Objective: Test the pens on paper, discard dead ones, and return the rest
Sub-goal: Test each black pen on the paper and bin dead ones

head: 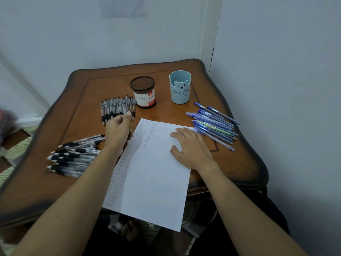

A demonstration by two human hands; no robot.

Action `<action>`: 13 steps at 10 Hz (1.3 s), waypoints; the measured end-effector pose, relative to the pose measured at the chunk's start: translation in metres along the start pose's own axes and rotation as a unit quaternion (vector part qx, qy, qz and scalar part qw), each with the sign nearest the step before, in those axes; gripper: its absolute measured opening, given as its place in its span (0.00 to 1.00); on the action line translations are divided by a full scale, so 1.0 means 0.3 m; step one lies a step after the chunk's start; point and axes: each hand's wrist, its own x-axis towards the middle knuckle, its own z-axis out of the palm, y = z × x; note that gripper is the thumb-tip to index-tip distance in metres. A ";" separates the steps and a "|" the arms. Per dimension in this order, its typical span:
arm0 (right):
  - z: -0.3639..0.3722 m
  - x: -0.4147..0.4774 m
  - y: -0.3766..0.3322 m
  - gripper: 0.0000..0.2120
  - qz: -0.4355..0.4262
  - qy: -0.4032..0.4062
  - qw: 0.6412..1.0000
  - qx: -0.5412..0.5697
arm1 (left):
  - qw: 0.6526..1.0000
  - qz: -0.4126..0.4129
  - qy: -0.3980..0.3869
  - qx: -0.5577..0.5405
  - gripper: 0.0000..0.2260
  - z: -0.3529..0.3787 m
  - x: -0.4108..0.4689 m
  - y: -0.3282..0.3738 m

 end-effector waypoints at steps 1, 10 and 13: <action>0.000 0.001 0.000 0.23 0.000 -0.002 1.000 -0.004 | 1.000 0.001 0.015 0.003 0.15 -0.033 0.046 0.030; 0.002 0.004 0.002 0.24 0.009 -0.013 1.000 -0.004 | 0.937 0.042 0.076 0.339 0.22 -0.141 0.200 0.018; 0.007 0.006 0.003 0.23 0.006 -0.008 1.000 -0.004 | 0.900 0.071 0.068 0.424 0.07 -0.185 0.046 0.045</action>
